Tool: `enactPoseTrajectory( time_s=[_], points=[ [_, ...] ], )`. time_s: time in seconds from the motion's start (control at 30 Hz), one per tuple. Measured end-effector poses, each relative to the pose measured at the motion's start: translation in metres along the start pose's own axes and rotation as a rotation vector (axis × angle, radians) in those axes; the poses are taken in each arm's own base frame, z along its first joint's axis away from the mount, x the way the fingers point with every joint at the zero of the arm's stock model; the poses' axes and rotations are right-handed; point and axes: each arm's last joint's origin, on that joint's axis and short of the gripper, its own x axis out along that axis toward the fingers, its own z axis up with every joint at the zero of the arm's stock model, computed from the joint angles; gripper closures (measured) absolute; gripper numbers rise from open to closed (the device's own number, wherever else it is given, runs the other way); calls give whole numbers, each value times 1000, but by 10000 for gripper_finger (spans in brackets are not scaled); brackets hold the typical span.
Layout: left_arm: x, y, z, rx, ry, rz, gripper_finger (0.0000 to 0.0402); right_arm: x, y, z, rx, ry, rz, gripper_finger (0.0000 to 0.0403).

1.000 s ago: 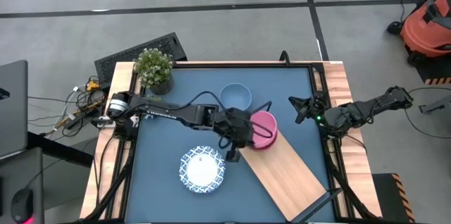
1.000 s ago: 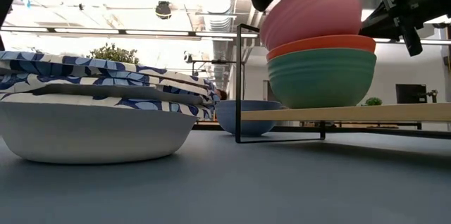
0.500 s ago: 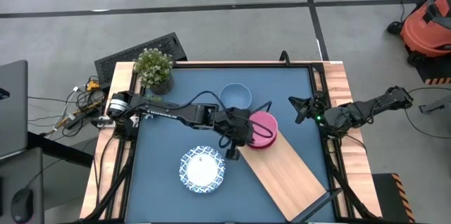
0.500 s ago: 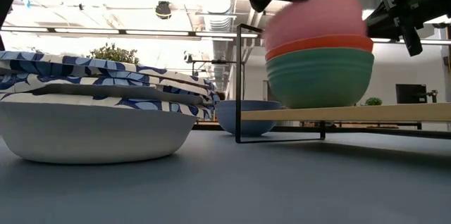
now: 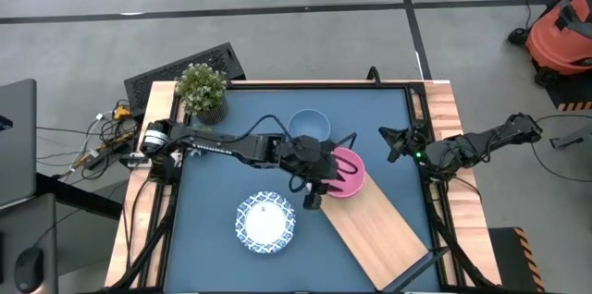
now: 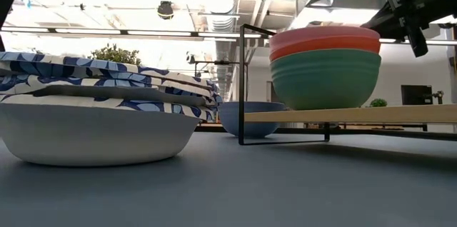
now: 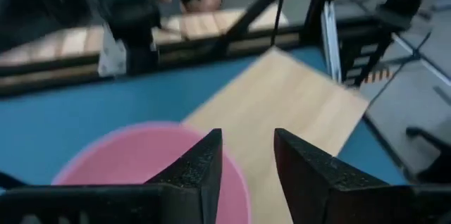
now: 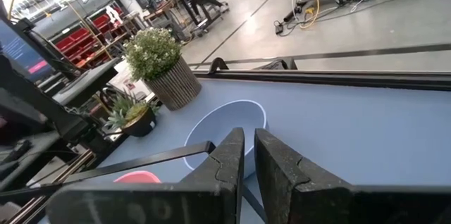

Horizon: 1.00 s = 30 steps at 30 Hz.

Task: Place and stack bowls onto a shelf
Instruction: Stack the blue bowl on top of the pink bowl on the shelf

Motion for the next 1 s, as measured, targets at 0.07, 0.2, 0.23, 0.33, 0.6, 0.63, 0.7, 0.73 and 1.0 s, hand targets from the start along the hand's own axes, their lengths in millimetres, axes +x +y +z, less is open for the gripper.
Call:
enactPoseTrajectory(
  time_s=[0.07,0.2,0.23,0.33,0.6,0.63,0.7,0.73,1.0],
  points=[
    [-10,1,19,7,-29,14,292,0,0,0,-1,10,9,340],
    [-46,7,62,100,-30,181,302,0,1,-1,-1,19,18,340],
    [-57,11,71,127,-17,251,304,0,1,-1,-1,24,22,340],
    [-79,29,76,167,91,402,307,0,1,-1,-2,35,33,340],
    [-74,91,8,30,441,213,308,0,0,-3,-25,63,37,340],
    [-72,97,-3,23,481,198,308,0,-1,-4,-28,64,35,340],
    [-67,108,-26,12,536,165,308,0,-1,-4,-35,68,32,340],
    [-65,113,-36,6,550,147,308,0,-1,-4,-36,68,32,340],
    [-58,140,-94,-8,591,57,273,1,-3,-5,-47,69,14,340]
  ],
)
